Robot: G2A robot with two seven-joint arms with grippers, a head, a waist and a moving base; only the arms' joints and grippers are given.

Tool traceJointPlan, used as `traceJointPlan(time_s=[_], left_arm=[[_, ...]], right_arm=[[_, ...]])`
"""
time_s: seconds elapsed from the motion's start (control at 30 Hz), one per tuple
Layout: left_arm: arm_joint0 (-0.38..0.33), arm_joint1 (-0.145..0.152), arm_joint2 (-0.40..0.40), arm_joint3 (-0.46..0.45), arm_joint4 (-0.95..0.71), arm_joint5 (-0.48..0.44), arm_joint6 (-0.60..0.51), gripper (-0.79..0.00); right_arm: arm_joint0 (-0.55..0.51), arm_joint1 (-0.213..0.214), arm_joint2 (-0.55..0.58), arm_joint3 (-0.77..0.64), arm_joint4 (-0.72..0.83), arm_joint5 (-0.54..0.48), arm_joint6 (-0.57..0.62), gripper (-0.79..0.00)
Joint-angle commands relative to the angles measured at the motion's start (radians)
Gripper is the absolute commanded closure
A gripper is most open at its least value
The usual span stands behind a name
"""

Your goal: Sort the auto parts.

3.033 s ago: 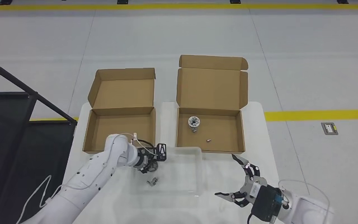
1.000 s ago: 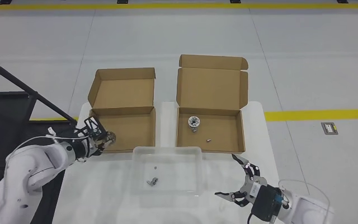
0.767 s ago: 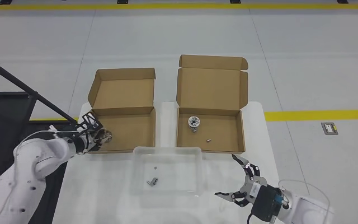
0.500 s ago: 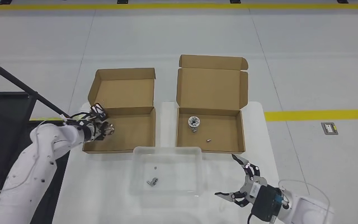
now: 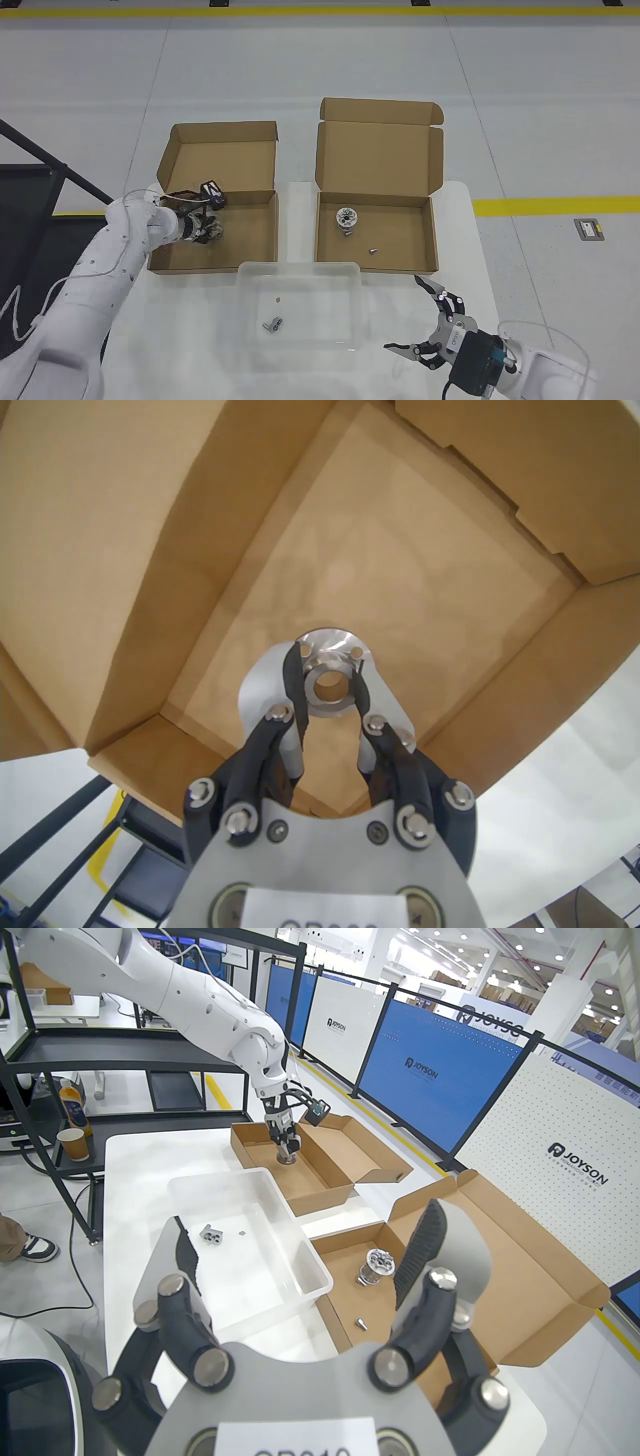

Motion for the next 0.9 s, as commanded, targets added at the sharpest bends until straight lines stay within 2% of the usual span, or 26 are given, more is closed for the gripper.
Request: traceJointPlan(time_s=[0.0, 0.2, 0.37, 0.4, 0.47, 0.53, 0.67, 0.7, 0.87], left_arm=[[-0.022, -0.026, 0.014, 0.053, -0.014, 0.013, -0.001, 0.000], [-0.055, -0.089, 0.051, 0.144, -0.023, 0.023, -0.001, 0.000], [-0.072, -0.124, 0.062, 0.205, -0.031, 0.024, 0.015, 0.000], [-0.075, -0.128, 0.062, 0.215, -0.032, 0.023, 0.018, -0.135], [-0.083, -0.135, 0.063, 0.234, -0.031, 0.021, 0.025, -0.326], [-0.090, -0.140, 0.063, 0.249, -0.029, 0.016, 0.032, -0.379], [-0.101, -0.145, 0.060, 0.271, -0.029, -0.004, 0.045, -0.403], [-0.103, -0.145, 0.060, 0.274, -0.026, -0.010, 0.049, -0.440], [-0.116, -0.142, 0.052, 0.279, -0.028, -0.059, 0.083, -0.508]], right_arm=[[0.000, 0.000, 0.000, 0.000, 0.000, 0.000, 0.000, -0.785], [0.000, 0.000, 0.000, 0.000, 0.000, 0.000, 0.000, -0.785], [0.000, 0.000, 0.000, 0.000, 0.000, 0.000, 0.000, -0.785], [0.000, 0.000, 0.000, 0.000, 0.000, 0.000, 0.000, -0.785], [0.000, 0.000, 0.000, 0.000, 0.000, 0.000, 0.000, -0.785], [0.000, 0.000, 0.000, 0.000, 0.000, 0.000, 0.000, -0.785], [0.000, 0.000, 0.000, 0.000, 0.000, 0.000, 0.000, -0.785], [0.000, 0.000, 0.000, 0.000, 0.000, 0.000, 0.000, -0.785], [0.000, 0.000, 0.000, 0.000, 0.000, 0.000, 0.000, -0.785]])
